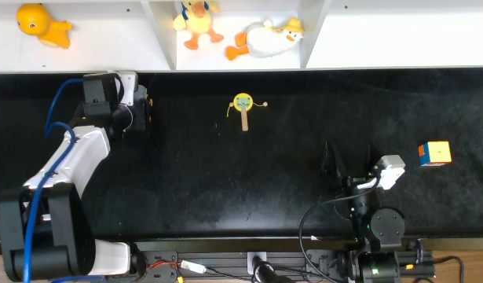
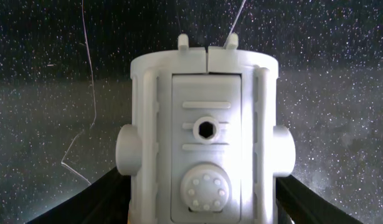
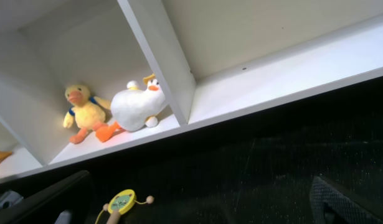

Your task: Store Toys

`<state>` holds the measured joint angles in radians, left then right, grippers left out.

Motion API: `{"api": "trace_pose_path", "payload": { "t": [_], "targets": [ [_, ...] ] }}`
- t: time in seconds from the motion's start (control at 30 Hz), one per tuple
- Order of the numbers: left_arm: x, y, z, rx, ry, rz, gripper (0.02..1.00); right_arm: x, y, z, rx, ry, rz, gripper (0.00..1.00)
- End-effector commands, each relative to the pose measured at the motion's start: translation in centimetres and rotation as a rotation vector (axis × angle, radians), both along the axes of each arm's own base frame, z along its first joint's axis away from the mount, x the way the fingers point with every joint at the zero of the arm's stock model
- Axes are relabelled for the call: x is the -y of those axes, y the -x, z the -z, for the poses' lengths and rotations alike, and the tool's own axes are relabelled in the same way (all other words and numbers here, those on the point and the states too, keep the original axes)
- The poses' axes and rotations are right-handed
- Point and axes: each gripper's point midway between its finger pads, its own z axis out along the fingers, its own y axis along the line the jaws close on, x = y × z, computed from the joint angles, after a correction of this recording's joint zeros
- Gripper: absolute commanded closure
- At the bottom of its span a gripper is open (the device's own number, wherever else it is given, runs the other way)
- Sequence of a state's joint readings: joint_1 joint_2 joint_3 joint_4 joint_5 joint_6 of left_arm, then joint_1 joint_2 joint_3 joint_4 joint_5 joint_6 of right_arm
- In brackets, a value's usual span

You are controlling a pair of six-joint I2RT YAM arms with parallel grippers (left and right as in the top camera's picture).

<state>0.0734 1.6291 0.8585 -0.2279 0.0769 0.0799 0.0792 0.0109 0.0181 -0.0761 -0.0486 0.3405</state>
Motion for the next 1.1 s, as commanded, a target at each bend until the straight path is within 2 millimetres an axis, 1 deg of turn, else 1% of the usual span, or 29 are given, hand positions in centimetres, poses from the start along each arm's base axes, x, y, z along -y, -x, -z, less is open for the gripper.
{"api": "trace_pose_path", "payload": {
  "t": [0.03,0.1,0.23,0.4,0.5,0.63,0.7,0.87,1.1],
  "targets": [
    [-0.1,-0.4,-0.4,0.011,-0.007,-0.009,0.518,-0.2,0.0,0.4,-0.005,-0.007,-0.011,0.005],
    [-0.1,-0.8,-1.0,0.025,-0.005,-0.011,0.553,-0.2,0.0,0.4,-0.005,-0.007,-0.011,0.005],
    [-0.1,-1.2,-3.2,0.04,-0.007,-0.012,0.623,-0.2,0.0,0.4,-0.005,-0.007,-0.011,0.005],
    [-0.2,-0.4,-6.4,0.035,-0.013,-0.017,0.779,-0.2,0.0,0.4,-0.005,-0.007,-0.011,0.005],
    [-0.4,-0.5,-8.8,0.095,-0.023,-0.021,0.86,-0.2,0.0,0.4,-0.005,-0.007,-0.011,0.005],
    [-0.4,-1.8,-12.2,0.231,-0.031,-0.021,0.982,-0.2,0.0,0.4,-0.005,-0.007,-0.011,0.005],
    [-0.5,-2.8,-13.2,0.289,-0.034,-0.022,0.98,-0.2,0.0,0.4,-0.005,-0.007,-0.011,0.005],
    [-0.7,-5.1,-14.3,0.388,-0.04,-0.023,0.982,-0.2,0.0,0.4,-0.005,-0.007,-0.011,0.005],
    [-0.9,-8.1,-13.1,0.447,0.017,-0.081,0.982,-0.2,0.0,0.4,-0.005,-0.007,-0.011,0.007]
  ]
}}
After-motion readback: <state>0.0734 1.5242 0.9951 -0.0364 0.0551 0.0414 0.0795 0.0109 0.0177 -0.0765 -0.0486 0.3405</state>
